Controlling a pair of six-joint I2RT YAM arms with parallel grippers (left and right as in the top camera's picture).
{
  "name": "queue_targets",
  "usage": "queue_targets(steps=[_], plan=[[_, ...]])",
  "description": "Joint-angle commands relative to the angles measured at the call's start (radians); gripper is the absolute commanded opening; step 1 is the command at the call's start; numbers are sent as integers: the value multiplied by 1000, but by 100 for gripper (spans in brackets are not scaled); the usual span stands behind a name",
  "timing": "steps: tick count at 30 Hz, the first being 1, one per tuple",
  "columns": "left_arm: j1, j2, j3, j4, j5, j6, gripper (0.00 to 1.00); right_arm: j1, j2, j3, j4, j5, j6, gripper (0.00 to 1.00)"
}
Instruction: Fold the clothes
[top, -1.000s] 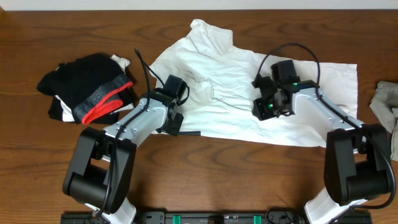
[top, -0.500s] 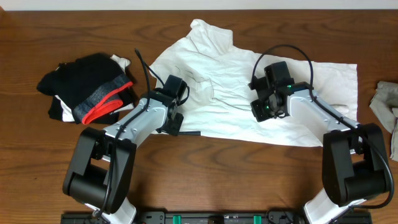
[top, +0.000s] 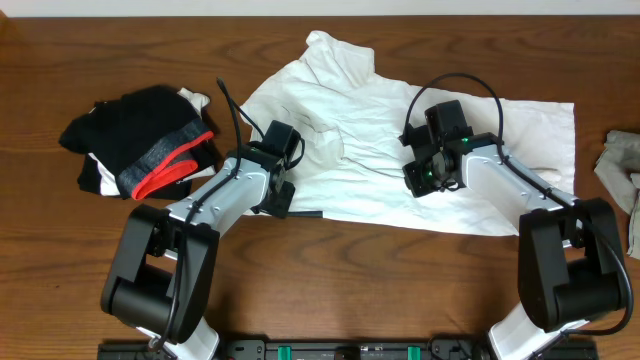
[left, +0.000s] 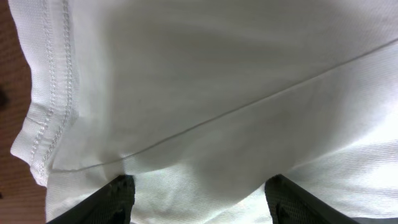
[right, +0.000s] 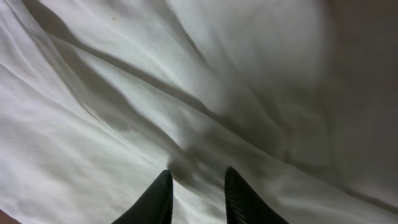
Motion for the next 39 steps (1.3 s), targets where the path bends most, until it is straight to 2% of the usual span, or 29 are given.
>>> queue_targets(steps=[1, 7, 11, 15, 17, 18, 33, 37, 39], plan=[[6, 11, -8, 2, -8, 2, 69, 21, 6, -10, 5, -16, -4, 25], [6, 11, -8, 1, -8, 2, 70, 31, 8, -11, 16, -16, -4, 11], [6, 11, -8, 1, -8, 2, 70, 31, 8, -11, 18, -16, -3, 7], [6, 11, -8, 1, -8, 2, 70, 31, 8, -11, 24, -16, -4, 7], [6, 11, -8, 1, -8, 2, 69, 32, 9, -11, 23, -17, -4, 19], [6, 11, -8, 1, -8, 2, 70, 35, 9, -11, 21, -17, -4, 20], [6, 11, -8, 2, -9, 2, 70, 43, 15, -32, 41, -16, -4, 12], [6, 11, -8, 1, -9, 2, 69, 41, 15, -32, 53, -16, 8, 1], [6, 11, -8, 1, -9, 2, 69, 37, 12, -29, 61, -17, 24, 1]])
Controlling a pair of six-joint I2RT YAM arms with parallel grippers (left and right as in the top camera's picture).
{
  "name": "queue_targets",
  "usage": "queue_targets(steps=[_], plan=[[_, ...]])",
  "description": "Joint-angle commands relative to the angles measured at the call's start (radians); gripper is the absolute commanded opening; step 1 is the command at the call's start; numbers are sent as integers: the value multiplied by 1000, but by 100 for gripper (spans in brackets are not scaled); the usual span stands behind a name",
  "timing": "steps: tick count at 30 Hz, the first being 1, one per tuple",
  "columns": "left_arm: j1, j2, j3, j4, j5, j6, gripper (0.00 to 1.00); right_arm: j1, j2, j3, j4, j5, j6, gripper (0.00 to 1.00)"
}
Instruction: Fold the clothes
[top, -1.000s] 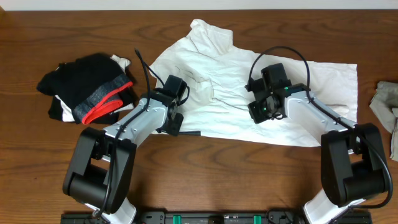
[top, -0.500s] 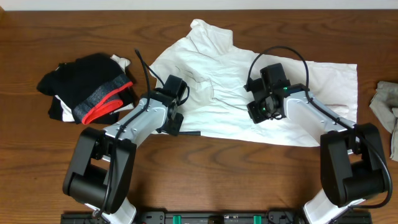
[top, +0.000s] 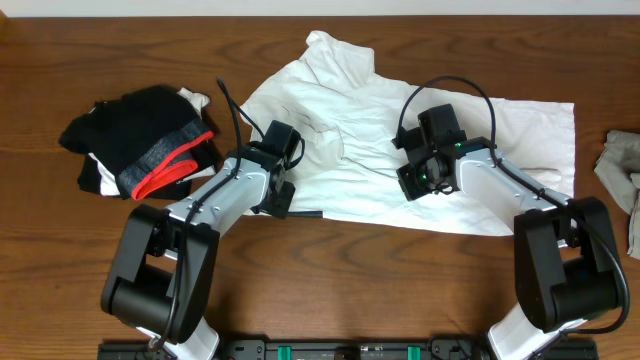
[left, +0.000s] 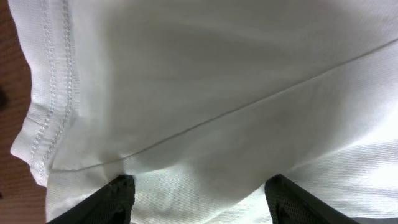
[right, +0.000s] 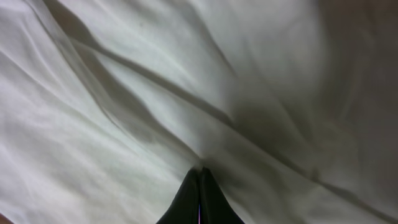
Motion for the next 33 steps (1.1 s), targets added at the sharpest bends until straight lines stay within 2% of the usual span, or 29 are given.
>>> queue_targets(steps=[1, 9, 12, 14, 16, 20, 25, 29, 33], plan=[[6, 11, -8, 1, -9, 2, 69, 2, 5, -1, 8, -11, 31, 1], [6, 11, -8, 2, -9, 3, 69, -76, -25, 21, 38, -51, 69, 1], [6, 11, -8, 2, -16, 3, 70, -95, -24, 21, 32, -133, 35, 2], [6, 11, -8, 2, -16, 5, 70, -92, -24, 21, 5, -201, -22, 20], [6, 11, -8, 2, -16, 5, 70, -81, -24, 19, -14, -209, -27, 34], [6, 11, -8, 2, -16, 5, 70, -47, -24, 18, -38, -201, -61, 43], [6, 11, -8, 2, -16, 5, 70, -21, -23, 18, -34, -126, -59, 40], [6, 11, -8, 2, -16, 5, 70, -20, -23, 6, -8, -49, -30, 26], [6, 11, -8, 1, -16, 5, 70, -20, -23, -9, 13, -49, -29, 23]])
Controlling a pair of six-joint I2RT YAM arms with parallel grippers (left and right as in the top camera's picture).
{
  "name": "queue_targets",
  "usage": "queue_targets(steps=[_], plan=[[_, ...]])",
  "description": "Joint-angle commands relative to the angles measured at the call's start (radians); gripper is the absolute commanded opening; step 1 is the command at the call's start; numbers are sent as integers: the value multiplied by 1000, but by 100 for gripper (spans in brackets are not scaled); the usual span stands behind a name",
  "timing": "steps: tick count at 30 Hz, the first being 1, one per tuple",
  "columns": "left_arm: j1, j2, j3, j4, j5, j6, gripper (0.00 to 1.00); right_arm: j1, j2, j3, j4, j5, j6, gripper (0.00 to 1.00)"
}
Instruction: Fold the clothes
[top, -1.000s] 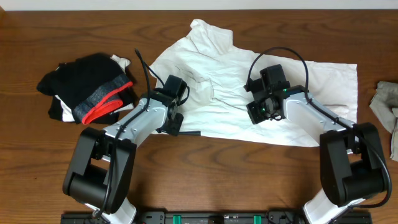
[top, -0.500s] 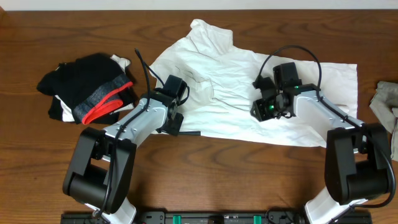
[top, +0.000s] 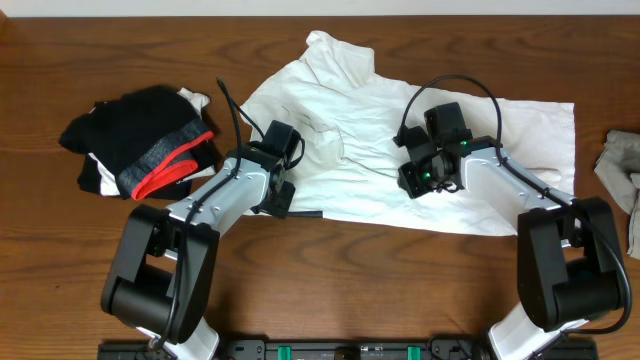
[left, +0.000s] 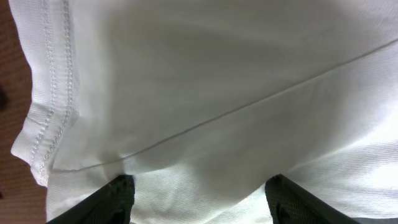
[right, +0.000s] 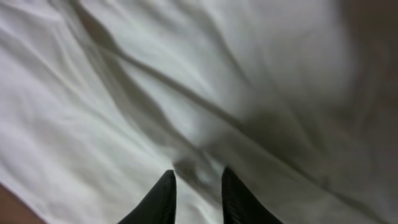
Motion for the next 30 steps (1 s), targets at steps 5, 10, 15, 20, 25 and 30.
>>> queue_targets(steps=[5, 10, 15, 20, 25, 30], plan=[[6, 11, -8, 1, -15, 5, 70, 14, -22, -16, 13, 29, 3, 26], [6, 11, -8, 1, -15, 5, 70, 27, -22, -16, 15, 28, 3, 23], [6, 11, -8, 1, -15, 5, 70, 44, -22, -31, 17, 29, 3, 31], [6, 11, -8, 1, -15, 6, 70, 50, -22, -46, 47, 56, 4, 21], [6, 11, -8, 1, -15, 5, 70, 43, -22, -46, 88, 92, 49, 8], [6, 11, -8, 0, -15, 6, 70, 31, -22, -45, 119, 97, 49, 1]])
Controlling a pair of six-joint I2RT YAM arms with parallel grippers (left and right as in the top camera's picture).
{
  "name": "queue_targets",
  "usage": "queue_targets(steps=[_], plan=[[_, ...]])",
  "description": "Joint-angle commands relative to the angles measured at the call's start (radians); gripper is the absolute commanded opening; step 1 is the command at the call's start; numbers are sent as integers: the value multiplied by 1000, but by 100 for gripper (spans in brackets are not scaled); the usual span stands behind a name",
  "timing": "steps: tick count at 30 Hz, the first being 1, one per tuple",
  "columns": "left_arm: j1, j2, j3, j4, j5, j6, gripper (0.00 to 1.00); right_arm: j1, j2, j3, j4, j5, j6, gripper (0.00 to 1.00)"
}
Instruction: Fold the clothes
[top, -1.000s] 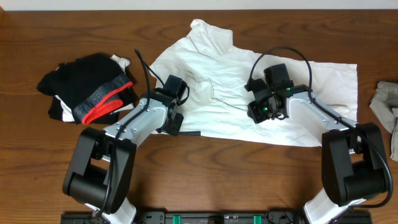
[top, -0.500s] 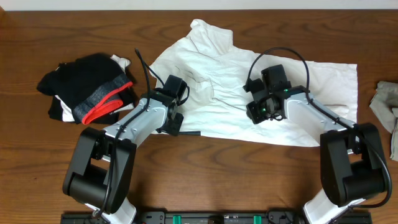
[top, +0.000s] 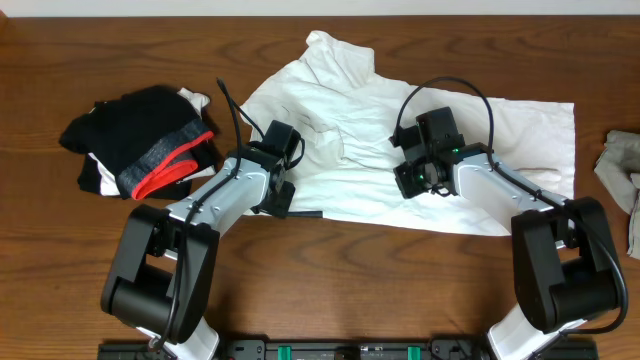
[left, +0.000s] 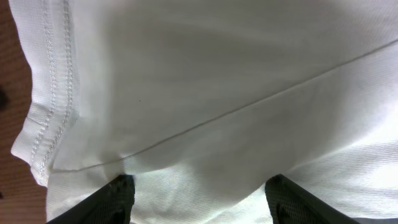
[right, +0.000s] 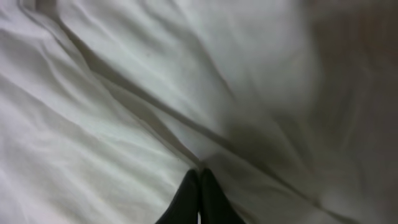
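Observation:
A white shirt (top: 400, 130) lies spread and wrinkled across the middle of the wooden table (top: 330, 270). My left gripper (top: 280, 192) rests on its front left part, beside the stitched hem (left: 53, 93). It is open, its two black fingers (left: 118, 196) wide apart with smooth cloth between them (left: 199, 186). My right gripper (top: 415, 178) sits on the shirt's middle right. It is shut (right: 199, 177), its fingertips together where a crease in the fabric (right: 143, 118) runs into them.
A pile of black clothes with a red and grey band (top: 140, 150) lies at the left. A grey cloth (top: 622, 165) shows at the right edge. Bare wood runs along the front of the table.
My right gripper was open on the shirt and is now shut on a crease, a little further left. The left gripper and the shirt's outline look unchanged.
My right gripper stood open on the shirt's middle right, then shut, then open again, and is now shut on the fabric slightly further left. The left gripper stayed open by the hem throughout. The shirt lies much as it did.

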Motion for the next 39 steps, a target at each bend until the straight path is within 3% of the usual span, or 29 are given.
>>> queue_targets(steps=[1, 11, 12, 14, 15, 20, 26, 31, 35, 39], plan=[[6, 11, -8, 0, -15, 6, 70, -7, -21, -4, 13, 18, 12, 1], [6, 11, -8, 0, -15, 5, 70, -50, -21, -4, 171, 17, 39, 1], [6, 11, -8, 0, -15, 6, 70, -53, -21, -4, 185, 17, 41, 2], [6, 11, -8, 0, -15, 6, 70, -55, -21, -4, 200, 21, 42, 27], [6, 11, -8, 0, -15, 5, 70, -55, -21, -4, 200, 24, 42, 31], [6, 11, -8, -3, -15, 6, 70, -85, -25, -3, 165, 109, 185, 34], [6, 11, -8, -3, -15, 6, 70, -172, -119, 8, 23, -44, 221, 34], [6, 11, -8, 2, -15, 6, 70, -220, -235, 8, -135, -34, 264, 18], [6, 11, -8, 14, -15, 6, 70, -223, -227, 1, -194, -33, 306, 5], [6, 11, -7, 22, -15, 5, 70, -220, -155, -27, -185, -33, 351, 1]])
